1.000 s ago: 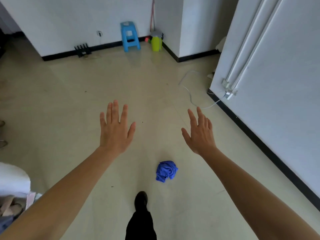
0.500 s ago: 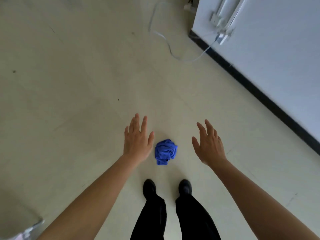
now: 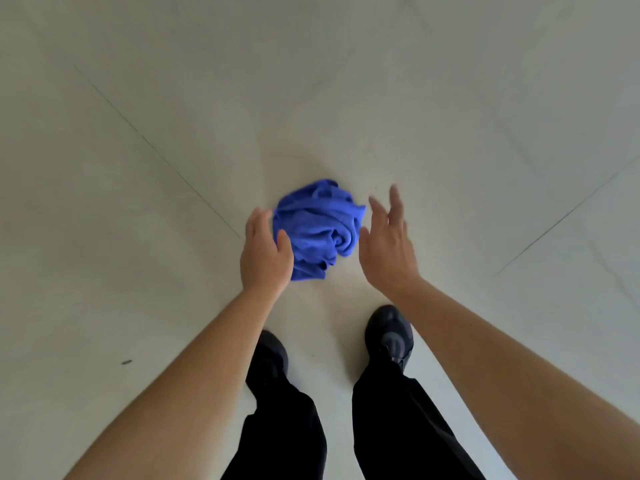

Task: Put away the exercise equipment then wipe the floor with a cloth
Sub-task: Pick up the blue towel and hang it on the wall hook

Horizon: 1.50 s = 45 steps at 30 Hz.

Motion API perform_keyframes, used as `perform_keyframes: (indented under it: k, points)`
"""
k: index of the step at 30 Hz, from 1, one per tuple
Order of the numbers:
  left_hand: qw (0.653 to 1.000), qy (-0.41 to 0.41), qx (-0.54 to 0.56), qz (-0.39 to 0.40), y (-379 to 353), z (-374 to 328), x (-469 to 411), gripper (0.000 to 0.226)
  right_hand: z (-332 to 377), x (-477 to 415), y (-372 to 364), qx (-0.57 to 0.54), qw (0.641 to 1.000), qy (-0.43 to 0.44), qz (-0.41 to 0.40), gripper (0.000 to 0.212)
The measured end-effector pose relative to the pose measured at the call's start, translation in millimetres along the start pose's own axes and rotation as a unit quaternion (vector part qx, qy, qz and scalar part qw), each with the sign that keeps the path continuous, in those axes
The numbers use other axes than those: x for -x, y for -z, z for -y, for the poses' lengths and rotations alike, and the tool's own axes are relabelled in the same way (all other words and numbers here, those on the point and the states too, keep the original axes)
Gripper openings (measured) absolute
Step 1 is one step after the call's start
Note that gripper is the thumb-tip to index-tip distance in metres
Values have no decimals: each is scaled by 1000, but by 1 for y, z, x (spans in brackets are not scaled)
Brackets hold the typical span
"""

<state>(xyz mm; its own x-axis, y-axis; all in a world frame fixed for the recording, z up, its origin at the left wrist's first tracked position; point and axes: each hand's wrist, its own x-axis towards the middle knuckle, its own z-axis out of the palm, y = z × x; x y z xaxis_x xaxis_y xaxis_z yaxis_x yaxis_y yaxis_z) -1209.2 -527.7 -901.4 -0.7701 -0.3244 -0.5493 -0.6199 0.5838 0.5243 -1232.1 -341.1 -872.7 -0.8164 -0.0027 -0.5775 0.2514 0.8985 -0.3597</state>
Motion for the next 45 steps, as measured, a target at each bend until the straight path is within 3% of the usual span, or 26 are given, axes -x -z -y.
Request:
perform_keyframes:
  k: [3,6,8,9,11,18,24,28,36,41,45]
  points:
    - [990,78,115,4,-58,29,-31,61,-26,-37,-59,-19,997,-21,-65,71]
    - [974,116,168,98,-91,55,-44,50,-40,-61,-93,-90,991,-3,101,62]
    - [985,84,64,140,-92,67,-38,15,-47,-59,-101,-33,979,-18,199,38]
    - [988,48,3,145,-85,71,-29,3,-52,-50,-102,13,978,-17,207,31]
    - [986,-8,-87,145,-63,81,-10,6,-60,-23,-95,75,978,3,195,28]
    - [977,-87,-157,118,58,13,73,14,-15,62,27,210,958,157,118,32]
    - [981,-135,-131,54,210,-143,155,20,60,147,210,159,979,120,41,33]
    - [972,-207,-115,5,311,-258,221,46,96,231,341,121,988,90,-32,27]
    - [876,-451,-168,-38,417,-409,349,18,112,400,524,109,970,47,-212,24]
    - [837,-536,-106,-3,422,-464,402,13,88,501,547,96,954,-18,-284,24]
    - [805,-589,-33,62,397,-511,466,17,50,585,551,-39,937,-67,-341,19]
